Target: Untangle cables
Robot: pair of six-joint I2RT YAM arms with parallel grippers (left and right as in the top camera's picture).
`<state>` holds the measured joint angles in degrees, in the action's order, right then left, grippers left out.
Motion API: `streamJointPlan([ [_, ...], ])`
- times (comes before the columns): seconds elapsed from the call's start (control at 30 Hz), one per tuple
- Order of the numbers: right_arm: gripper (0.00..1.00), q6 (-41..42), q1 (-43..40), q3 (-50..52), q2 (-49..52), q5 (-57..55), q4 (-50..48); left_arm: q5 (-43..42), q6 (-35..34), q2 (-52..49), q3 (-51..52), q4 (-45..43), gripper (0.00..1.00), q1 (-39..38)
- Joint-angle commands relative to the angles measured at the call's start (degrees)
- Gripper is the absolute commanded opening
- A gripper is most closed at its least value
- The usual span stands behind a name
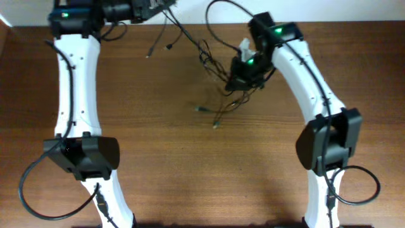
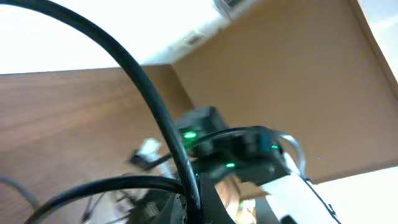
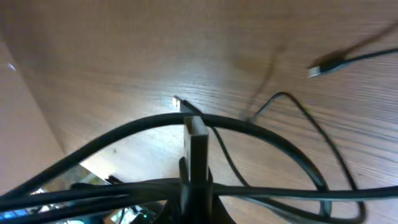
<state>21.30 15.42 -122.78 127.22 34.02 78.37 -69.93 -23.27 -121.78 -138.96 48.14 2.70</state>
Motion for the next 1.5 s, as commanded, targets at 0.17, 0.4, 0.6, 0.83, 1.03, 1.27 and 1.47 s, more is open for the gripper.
streamJointPlan([
  [0.17, 0.04, -14.3, -9.2, -0.3, -17.6, 0.0, 7.0, 12.6, 1.1, 0.3, -0.6, 2.2, 0.0, 6.6],
  [0.4, 0.04, -16.7, -22.7, -0.3, -34.7, 0.0, 11.3, 31.8, 6.8, 0.3, -0.6, 11.6, 0.0, 6.6],
  [0.6, 0.04, -17.9, -32.2, -0.3, -37.1, -0.5, 14.6, 31.8, 8.9, 0.3, -0.6, 15.1, 0.0, 6.2],
  [0.83, 0.04, -18.2, -32.4, -0.3, -37.1, -9.2, 17.4, 31.8, 17.7, 0.3, -0.6, 21.5, 0.0, 6.2],
  [1.03, 0.04, -18.5, -21.0, 0.7, -34.7, -9.0, 18.9, 31.8, 38.4, 0.3, -0.6, 38.6, 0.05, 0.3],
  [1.27, 0.67, -17.4, -5.1, 12.3, -28.0, -9.0, 13.8, 43.3, 45.2, 0.3, -0.6, 43.5, 0.99, -10.1],
  [1.47, 0.75, -17.4, -8.5, 11.9, -27.1, -9.1, 11.2, 48.3, 41.7, -0.2, -0.6, 44.0, 0.99, -11.7],
])
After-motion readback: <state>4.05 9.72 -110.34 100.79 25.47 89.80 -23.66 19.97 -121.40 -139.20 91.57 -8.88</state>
